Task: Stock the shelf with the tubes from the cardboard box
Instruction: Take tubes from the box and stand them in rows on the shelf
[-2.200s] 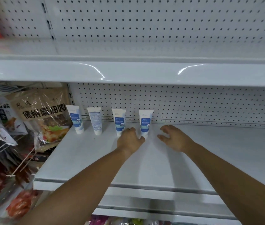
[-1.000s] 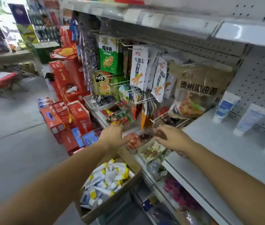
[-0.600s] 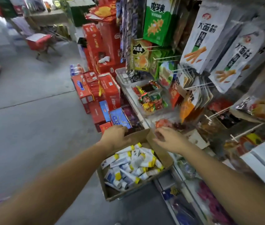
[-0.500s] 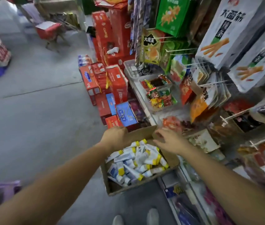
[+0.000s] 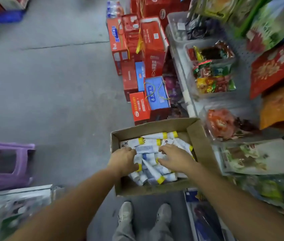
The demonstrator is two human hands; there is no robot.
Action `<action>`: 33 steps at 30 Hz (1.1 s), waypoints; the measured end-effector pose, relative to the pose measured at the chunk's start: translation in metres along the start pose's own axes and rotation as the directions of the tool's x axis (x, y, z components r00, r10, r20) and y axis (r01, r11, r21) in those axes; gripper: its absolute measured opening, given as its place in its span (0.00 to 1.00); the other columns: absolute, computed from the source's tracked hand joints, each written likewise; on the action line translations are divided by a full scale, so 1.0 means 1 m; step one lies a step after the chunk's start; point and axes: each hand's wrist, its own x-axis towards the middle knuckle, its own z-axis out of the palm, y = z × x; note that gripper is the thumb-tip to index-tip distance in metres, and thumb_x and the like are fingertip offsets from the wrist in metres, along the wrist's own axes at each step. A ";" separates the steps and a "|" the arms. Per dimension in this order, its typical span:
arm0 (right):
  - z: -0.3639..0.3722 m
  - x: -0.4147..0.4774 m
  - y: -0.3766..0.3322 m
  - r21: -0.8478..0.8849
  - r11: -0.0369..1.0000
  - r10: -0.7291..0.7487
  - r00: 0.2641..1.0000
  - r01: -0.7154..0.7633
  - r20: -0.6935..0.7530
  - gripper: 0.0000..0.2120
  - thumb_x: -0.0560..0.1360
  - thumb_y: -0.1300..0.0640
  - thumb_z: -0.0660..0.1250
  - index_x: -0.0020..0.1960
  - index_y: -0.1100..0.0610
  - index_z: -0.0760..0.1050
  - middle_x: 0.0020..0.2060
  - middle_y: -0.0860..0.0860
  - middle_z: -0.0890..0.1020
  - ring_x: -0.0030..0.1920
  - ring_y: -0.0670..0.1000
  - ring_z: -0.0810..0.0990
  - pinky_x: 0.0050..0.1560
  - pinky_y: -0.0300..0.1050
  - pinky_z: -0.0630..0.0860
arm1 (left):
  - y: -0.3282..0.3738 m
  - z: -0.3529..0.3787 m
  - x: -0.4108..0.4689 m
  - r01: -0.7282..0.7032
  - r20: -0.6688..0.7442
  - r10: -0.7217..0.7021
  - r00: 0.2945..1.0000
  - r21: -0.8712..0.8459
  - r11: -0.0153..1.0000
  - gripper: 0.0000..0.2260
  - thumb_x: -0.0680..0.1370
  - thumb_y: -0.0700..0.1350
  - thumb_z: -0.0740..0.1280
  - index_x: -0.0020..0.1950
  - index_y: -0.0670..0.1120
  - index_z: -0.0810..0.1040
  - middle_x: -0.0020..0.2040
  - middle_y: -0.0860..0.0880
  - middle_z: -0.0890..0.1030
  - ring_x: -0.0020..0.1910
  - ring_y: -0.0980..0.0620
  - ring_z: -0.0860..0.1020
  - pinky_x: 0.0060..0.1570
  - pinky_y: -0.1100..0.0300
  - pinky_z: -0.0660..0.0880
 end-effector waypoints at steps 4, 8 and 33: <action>0.026 0.034 0.011 -0.035 0.999 -0.004 1.000 0.005 0.028 0.22 0.77 0.45 0.63 0.68 0.52 0.70 0.63 0.51 0.75 0.61 0.52 0.75 0.57 0.52 0.76 | -0.004 0.037 0.021 -0.008 0.073 0.005 0.997 0.042 0.999 0.19 0.74 0.55 0.66 0.60 0.45 0.77 0.59 0.46 0.78 0.60 0.45 0.75 0.56 0.55 0.74; 0.047 0.070 0.013 -0.088 0.996 -0.014 0.999 0.017 0.038 0.23 0.78 0.48 0.63 0.70 0.53 0.68 0.65 0.51 0.73 0.63 0.53 0.73 0.54 0.48 0.73 | 0.001 0.067 0.040 0.084 0.113 -0.084 0.990 0.004 0.996 0.17 0.76 0.51 0.65 0.62 0.45 0.75 0.61 0.44 0.78 0.60 0.44 0.76 0.56 0.54 0.74; 0.108 0.153 0.021 -0.439 0.890 -0.079 0.989 0.126 0.123 0.27 0.72 0.66 0.66 0.69 0.52 0.69 0.59 0.56 0.73 0.61 0.59 0.71 0.52 0.50 0.72 | 0.003 0.128 0.062 0.743 0.543 -0.595 0.592 -0.654 0.142 0.20 0.79 0.41 0.66 0.69 0.38 0.67 0.68 0.37 0.71 0.65 0.38 0.73 0.55 0.55 0.72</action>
